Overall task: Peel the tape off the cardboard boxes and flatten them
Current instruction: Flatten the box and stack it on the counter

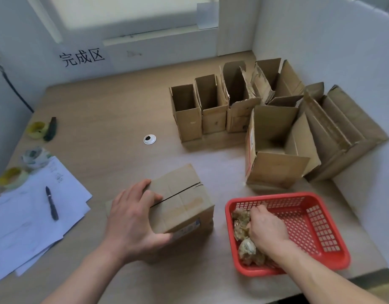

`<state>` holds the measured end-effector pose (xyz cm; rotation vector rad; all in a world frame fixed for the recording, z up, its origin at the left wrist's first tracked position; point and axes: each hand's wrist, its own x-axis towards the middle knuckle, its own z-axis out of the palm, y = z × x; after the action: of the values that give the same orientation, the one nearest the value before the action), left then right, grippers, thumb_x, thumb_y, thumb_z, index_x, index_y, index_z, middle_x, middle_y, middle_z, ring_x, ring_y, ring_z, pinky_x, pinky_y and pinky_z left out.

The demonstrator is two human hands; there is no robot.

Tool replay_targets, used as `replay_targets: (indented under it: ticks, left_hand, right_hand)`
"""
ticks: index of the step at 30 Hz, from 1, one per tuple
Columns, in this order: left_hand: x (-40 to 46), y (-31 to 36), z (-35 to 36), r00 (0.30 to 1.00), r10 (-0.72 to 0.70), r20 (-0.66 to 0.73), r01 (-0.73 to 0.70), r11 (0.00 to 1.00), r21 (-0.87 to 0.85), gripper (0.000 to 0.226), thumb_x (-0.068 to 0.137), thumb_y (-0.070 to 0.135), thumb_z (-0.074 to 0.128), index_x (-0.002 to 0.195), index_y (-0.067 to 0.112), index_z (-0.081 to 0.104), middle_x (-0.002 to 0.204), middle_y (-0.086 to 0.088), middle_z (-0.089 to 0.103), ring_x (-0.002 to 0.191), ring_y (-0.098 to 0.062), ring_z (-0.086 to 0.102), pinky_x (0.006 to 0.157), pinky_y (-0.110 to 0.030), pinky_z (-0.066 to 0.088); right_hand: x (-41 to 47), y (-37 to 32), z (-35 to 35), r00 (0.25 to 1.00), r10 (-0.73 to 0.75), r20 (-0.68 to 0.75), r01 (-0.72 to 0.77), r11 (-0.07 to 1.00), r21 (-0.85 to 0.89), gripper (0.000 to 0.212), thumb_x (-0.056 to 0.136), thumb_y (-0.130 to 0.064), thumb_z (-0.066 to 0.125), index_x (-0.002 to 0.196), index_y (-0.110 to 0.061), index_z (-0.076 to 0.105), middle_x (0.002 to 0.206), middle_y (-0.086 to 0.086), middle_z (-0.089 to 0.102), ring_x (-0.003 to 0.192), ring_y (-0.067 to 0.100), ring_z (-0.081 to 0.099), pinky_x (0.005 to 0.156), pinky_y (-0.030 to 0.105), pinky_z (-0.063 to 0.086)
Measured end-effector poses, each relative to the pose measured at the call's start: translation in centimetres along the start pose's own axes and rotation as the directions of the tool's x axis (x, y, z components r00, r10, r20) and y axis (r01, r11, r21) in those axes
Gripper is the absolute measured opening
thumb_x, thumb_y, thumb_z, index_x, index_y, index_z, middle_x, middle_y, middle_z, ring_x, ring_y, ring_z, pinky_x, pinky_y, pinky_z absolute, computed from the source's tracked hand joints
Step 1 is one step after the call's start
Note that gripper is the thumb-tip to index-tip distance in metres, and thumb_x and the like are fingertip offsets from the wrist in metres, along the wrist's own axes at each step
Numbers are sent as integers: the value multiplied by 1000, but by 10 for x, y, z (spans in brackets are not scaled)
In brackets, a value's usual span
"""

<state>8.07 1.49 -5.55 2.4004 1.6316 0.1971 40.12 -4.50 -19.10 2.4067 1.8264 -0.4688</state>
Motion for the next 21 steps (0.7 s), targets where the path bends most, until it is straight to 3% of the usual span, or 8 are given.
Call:
replay_targets:
  ticks: [4,7,10,12,14,16,19,21]
  left_hand:
    - [0,1,-2,1000,-15,-3,15,1000,-3,79,40,69,66,105,24,66,139,-7,53,122,-33,53,94,-44,41]
    - [0,2,-2,1000,-18,-8,18,1000,6,81,40,70,67,107,24,66,140,-6,52,124,-31,52,95,-44,41]
    - [0,3,-2,1000,-24,-17,24,1000,15,83,41,71,66,109,25,66,141,-6,51,125,-30,50,96,-43,39]
    - [-1,4,-3,999,-28,-17,28,999,15,83,41,71,65,110,25,66,142,-6,51,126,-30,49,98,-43,39]
    - [0,4,-3,999,-27,-19,28,1000,11,84,41,70,65,111,25,66,142,-6,51,127,-30,49,99,-43,39]
    - [0,4,-3,999,-27,-24,27,1000,11,84,41,70,66,112,26,66,143,-6,50,128,-30,48,99,-43,39]
    - [1,4,-1,999,-20,-43,21,1000,12,84,42,70,66,113,25,65,143,-7,50,127,-31,49,100,-44,39]
    - [2,5,-1,999,-12,-40,13,1000,13,83,43,68,69,115,25,65,144,-7,48,129,-31,47,102,-42,36]
  right_hand:
    - [3,6,-7,966,246,76,-256,884,390,37,81,-27,70,116,-22,58,112,-1,67,102,24,64,83,33,48]
    - [0,15,-5,934,274,232,-353,590,726,58,70,-10,81,123,-17,62,106,-4,68,94,16,66,76,30,55]
    - [-6,15,-4,923,187,336,-378,283,882,64,81,4,66,141,-10,51,121,4,67,99,18,69,76,31,59]
    - [-14,11,-8,945,225,237,-307,361,881,49,90,-3,59,139,-10,55,128,9,66,107,21,67,96,42,54]
    - [-24,7,-13,973,231,5,-157,646,747,38,93,-10,59,131,-13,64,136,6,61,127,22,57,112,41,41]
    - [-36,1,-23,973,151,-176,-27,829,559,35,93,-14,60,128,-16,67,142,1,57,134,20,51,114,39,38]
    - [-42,-11,-40,952,98,-290,63,866,497,31,93,-16,62,124,-17,70,136,0,62,129,20,55,110,44,41]
    - [-43,-26,-54,922,112,-370,165,752,638,27,94,-19,63,120,-18,72,126,-5,67,122,12,59,107,36,46]
